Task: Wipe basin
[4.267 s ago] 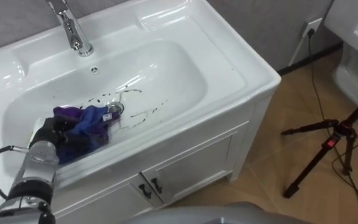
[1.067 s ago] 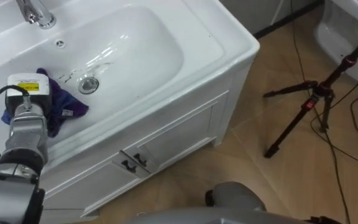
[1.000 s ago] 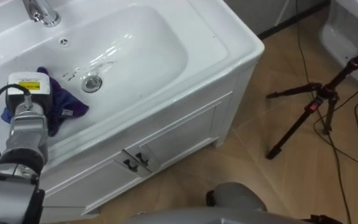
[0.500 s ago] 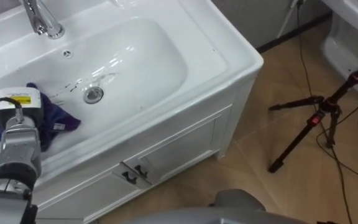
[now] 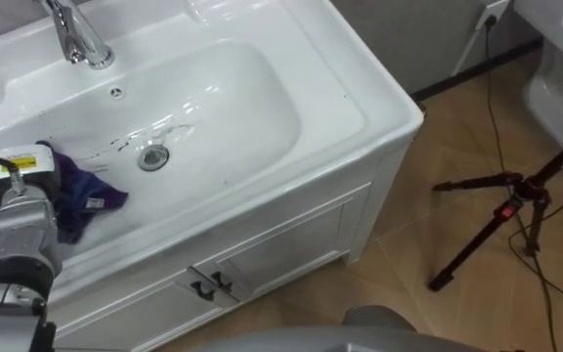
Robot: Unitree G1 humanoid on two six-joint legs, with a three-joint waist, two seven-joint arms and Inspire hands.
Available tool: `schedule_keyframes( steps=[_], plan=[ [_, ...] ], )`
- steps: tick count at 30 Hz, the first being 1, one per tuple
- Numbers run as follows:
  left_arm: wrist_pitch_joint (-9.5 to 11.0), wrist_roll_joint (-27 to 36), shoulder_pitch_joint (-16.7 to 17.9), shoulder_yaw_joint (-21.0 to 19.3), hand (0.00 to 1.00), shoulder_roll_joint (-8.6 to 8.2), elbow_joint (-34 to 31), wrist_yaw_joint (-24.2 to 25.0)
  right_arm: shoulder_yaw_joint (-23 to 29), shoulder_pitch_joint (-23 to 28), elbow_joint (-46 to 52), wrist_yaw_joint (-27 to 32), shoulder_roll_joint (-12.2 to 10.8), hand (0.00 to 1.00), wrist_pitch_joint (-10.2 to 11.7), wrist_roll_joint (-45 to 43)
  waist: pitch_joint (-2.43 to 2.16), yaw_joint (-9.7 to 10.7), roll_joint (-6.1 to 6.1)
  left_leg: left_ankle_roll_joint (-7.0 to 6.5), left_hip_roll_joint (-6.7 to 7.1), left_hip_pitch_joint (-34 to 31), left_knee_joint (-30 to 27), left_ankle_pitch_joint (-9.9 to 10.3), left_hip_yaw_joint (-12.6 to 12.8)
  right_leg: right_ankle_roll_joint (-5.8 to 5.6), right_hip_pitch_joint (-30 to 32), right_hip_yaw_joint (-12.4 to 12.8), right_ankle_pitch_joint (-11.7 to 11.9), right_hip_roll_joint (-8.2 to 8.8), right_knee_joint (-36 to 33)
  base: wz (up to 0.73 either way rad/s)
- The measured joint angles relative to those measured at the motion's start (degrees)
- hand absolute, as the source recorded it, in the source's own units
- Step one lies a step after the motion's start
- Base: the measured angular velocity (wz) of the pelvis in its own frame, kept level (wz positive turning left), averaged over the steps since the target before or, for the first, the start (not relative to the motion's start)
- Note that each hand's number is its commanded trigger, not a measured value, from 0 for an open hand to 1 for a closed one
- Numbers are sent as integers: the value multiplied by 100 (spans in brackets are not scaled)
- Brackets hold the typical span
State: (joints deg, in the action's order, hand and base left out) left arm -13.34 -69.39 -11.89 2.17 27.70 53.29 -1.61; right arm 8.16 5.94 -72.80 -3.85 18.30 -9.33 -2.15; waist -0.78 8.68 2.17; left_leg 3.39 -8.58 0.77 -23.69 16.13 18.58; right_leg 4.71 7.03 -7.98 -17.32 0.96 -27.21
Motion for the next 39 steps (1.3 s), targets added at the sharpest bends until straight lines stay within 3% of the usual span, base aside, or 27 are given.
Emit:
schedule_keyframes(
  steps=[8, 19, 23, 28, 32, 37, 39],
  plan=[
    [-30, 481, 47, -95, 100, -1, -54, -82, -4, 80, 133, 157, 2, 0, -63, -65, 0, -102, -1, 27, -2, 57, 52, -16, -28, 33, -35, -17, -69, 3, -35, 0],
    [-43, 1147, 239, -209, 100, -73, -52, -513, -15, 208, 416, 240, 1, 0, -64, -78, 14, -85, 104, 53, 41, 159, 213, -32, -125, 31, -98, -91, -74, 20, 3, 1],
    [-44, 1179, 82, -242, 100, -165, -25, -764, -250, 74, 347, 252, 6, 0, -67, 22, 30, -136, 119, 57, 49, -279, -225, -14, -162, 30, 280, -91, -122, 120, -306, 2],
    [-40, 1722, -512, -366, 100, -168, 403, -992, -703, -380, 12, 345, -34, 0, 50, 398, 98, -145, 43, -7, 38, -957, -801, 101, -324, 70, 858, -101, -181, 228, -786, 9],
    [-52, 2019, -1393, -278, 100, -174, 772, -1246, -918, -674, -108, 506, -140, 0, 52, 514, 221, -121, -115, -4, 41, -1625, -1160, 140, -380, 72, 1490, -158, -185, 318, -1168, 28],
    [-117, 2523, -1917, -106, 100, -216, 875, -1814, -1127, -815, -139, 714, -180, 0, 52, 870, 282, -17, -211, -18, 41, -2385, -1532, 148, -473, 40, 2210, -224, -127, 422, -1516, 16],
    [-173, 2814, -2296, 12, 100, -195, 1057, -1825, -1150, -850, -122, 832, -233, 0, 51, 1020, 302, 68, -238, -50, 49, -2715, -1660, 154, -458, 71, 2546, -232, -63, 484, -1649, 5]
  ],
)
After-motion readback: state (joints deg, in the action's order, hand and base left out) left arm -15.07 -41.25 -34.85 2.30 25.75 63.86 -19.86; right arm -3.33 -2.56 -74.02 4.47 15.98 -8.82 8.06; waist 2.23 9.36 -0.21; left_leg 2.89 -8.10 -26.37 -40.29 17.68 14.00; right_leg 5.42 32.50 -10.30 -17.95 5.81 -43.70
